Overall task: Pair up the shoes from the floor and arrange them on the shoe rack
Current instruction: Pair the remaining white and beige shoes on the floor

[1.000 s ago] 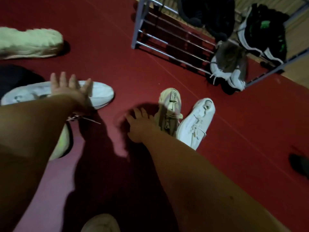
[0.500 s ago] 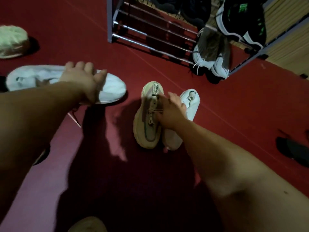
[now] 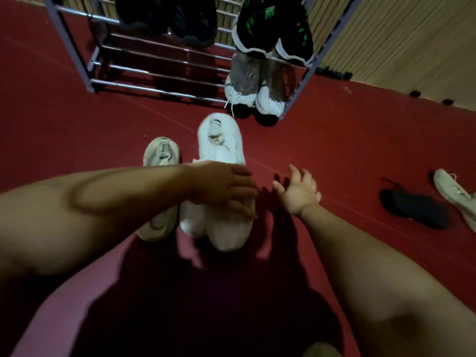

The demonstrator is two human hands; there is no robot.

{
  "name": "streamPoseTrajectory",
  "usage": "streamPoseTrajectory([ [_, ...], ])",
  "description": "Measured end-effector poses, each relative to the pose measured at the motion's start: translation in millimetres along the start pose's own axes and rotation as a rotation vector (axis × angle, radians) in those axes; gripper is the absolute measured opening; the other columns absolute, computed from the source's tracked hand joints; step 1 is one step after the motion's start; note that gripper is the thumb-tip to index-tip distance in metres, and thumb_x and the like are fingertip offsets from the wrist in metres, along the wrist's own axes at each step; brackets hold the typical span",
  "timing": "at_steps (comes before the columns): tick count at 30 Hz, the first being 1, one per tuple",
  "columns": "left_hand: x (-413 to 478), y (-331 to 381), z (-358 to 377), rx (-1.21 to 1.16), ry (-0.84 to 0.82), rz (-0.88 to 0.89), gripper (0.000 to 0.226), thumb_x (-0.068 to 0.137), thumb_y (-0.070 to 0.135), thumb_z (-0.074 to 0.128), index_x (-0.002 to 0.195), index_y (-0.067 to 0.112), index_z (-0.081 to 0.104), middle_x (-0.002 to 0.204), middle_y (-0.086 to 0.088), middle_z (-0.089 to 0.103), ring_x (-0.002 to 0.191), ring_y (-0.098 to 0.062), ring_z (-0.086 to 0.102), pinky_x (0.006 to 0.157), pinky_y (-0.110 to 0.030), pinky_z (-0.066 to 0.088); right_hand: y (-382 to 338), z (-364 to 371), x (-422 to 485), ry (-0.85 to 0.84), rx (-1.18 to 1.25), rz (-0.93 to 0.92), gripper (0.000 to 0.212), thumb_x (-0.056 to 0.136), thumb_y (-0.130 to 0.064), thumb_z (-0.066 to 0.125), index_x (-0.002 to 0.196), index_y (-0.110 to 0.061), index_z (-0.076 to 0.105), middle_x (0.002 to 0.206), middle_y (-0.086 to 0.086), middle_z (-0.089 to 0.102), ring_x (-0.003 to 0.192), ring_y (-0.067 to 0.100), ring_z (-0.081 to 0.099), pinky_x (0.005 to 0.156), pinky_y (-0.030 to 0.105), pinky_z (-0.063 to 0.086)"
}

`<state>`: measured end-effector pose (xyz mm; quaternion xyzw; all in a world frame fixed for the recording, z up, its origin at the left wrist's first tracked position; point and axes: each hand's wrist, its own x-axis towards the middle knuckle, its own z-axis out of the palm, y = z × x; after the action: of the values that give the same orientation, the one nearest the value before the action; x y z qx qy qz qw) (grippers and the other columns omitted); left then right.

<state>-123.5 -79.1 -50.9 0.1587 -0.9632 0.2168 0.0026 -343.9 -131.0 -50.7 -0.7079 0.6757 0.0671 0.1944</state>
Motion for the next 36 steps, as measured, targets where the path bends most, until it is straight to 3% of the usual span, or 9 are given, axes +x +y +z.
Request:
streamPoseTrajectory([
  [3,34,-3,19,-0.008,0.064,0.092,0.049,0.088,0.012,0.051,0.134,0.025,0.039,0.128,-0.01,0.061,0.117,-0.03,0.058,0.104,-0.045,0.03,29,3,6,0.006,0.15,0.125,0.067,0.094,-0.052,0.043,0.15,-0.026,0.017,0.156,0.01,0.012,0.142,0.031,0.017,0.112,0.048,0.019],
  [5,44,1,22,-0.054,-0.021,-0.037,0.05,0.089,0.017,0.049,0.137,0.028,0.042,0.139,-0.009,0.052,0.127,-0.031,0.05,0.109,-0.046,0.027,41,10,7,-0.032,0.252,0.196,0.066,0.093,-0.052,0.044,0.149,-0.024,0.02,0.154,0.012,0.018,0.138,0.035,0.025,0.111,0.046,0.023],
  [7,41,11,29,-0.18,-0.165,-0.447,0.05,0.095,0.029,0.043,0.144,0.032,0.035,0.154,-0.005,0.03,0.142,-0.028,0.027,0.116,-0.041,0.014,44,24,1,-0.103,0.334,0.214,0.067,0.093,-0.051,0.045,0.148,-0.02,0.022,0.15,0.015,0.024,0.135,0.038,0.031,0.111,0.042,0.027],
  [10,29,46,39,-0.482,-0.393,-1.14,0.066,0.094,0.042,0.041,0.151,0.033,0.007,0.159,-0.01,-0.001,0.146,-0.031,-0.002,0.116,-0.037,-0.002,34,49,-12,-0.202,0.404,0.122,0.069,0.094,-0.049,0.044,0.15,-0.016,0.022,0.152,0.015,0.028,0.137,0.033,0.033,0.113,0.039,0.029],
  [13,11,73,37,-0.738,-0.632,-1.526,0.089,0.087,0.059,0.044,0.149,0.031,-0.013,0.157,-0.016,-0.017,0.145,-0.036,-0.008,0.117,-0.042,0.0,11,69,-26,-0.273,0.37,0.068,0.079,0.092,-0.055,0.045,0.152,-0.02,0.008,0.155,0.015,0.019,0.14,0.032,0.025,0.113,0.041,0.024],
  [19,15,88,29,-0.726,-0.735,-1.526,0.103,0.083,0.056,0.057,0.148,0.029,-0.018,0.157,-0.018,-0.012,0.142,-0.034,0.015,0.112,-0.037,0.023,-28,90,-42,-0.25,0.323,0.066,0.116,0.071,-0.058,0.068,0.147,-0.035,-0.016,0.157,0.012,-0.005,0.143,0.032,0.012,0.114,0.046,0.019],
  [28,7,81,46,-0.873,-0.657,-1.528,0.123,0.066,0.053,0.073,0.148,0.033,-0.016,0.154,-0.021,-0.018,0.142,-0.041,0.004,0.116,-0.042,0.015,-15,91,-35,-0.198,0.201,-0.001,0.107,0.076,-0.041,0.07,0.149,-0.033,-0.007,0.156,0.015,-0.016,0.144,0.033,0.004,0.115,0.04,0.013],
  [32,9,85,50,-0.856,-0.599,-1.579,0.115,0.07,0.05,0.069,0.148,0.035,-0.014,0.154,-0.021,-0.02,0.143,-0.04,0.001,0.117,-0.041,0.009,-1,88,-28,-0.177,0.154,-0.027,0.104,0.077,-0.042,0.067,0.15,-0.033,-0.007,0.156,0.015,-0.018,0.146,0.031,-0.001,0.116,0.038,0.01],
  [36,10,91,53,-0.833,-0.531,-1.64,0.11,0.071,0.065,0.064,0.147,0.041,-0.012,0.154,-0.023,-0.018,0.143,-0.04,0.001,0.117,-0.041,0.011,-13,97,-35,-0.118,0.185,0.049,0.094,0.081,-0.051,0.059,0.15,-0.036,-0.004,0.156,0.016,-0.016,0.143,0.038,0.005,0.117,0.047,0.009],
])
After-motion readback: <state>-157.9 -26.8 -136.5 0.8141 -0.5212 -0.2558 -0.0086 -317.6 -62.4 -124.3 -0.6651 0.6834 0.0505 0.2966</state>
